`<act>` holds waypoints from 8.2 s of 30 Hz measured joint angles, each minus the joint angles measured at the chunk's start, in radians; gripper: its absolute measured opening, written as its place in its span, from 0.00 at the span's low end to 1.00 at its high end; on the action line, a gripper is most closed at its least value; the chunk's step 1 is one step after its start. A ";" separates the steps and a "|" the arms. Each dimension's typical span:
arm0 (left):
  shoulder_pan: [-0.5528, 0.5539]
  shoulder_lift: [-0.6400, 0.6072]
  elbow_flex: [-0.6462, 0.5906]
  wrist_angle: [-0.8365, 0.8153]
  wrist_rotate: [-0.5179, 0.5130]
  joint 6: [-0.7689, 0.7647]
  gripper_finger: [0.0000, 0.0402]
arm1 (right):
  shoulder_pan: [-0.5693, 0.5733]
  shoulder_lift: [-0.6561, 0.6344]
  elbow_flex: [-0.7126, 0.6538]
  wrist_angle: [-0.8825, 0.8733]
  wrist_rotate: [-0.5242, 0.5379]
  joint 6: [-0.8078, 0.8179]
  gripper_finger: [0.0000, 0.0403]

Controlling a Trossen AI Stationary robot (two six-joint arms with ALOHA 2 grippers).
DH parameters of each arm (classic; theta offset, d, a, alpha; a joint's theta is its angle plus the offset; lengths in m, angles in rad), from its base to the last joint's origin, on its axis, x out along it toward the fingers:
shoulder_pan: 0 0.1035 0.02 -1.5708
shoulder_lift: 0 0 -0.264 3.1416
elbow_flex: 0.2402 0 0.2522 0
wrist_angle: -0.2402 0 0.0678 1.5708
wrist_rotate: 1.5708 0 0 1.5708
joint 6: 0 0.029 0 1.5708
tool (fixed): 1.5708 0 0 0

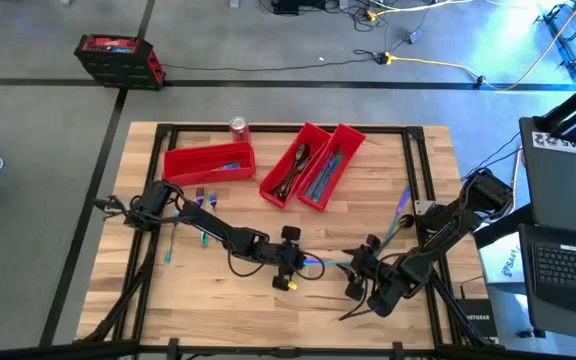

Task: Sort silverware
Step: Put the blue table knife into the right red bin

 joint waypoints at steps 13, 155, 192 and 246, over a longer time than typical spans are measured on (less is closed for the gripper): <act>0.012 0.003 0.090 -0.118 0.090 -0.330 0.31 | 0.000 0.000 0.000 0.023 -0.048 0.003 0.47; 0.047 0.252 0.746 -0.964 0.157 0.031 0.58 | 0.001 -0.051 0.254 -0.504 -0.314 0.129 0.47; 0.065 0.311 0.749 -0.989 0.233 -0.027 0.30 | 0.001 -0.051 0.253 -0.505 -0.306 0.127 0.47; 0.069 0.333 0.753 -0.986 0.248 -0.012 0.18 | 0.010 -0.050 0.189 -0.422 -0.307 0.181 0.47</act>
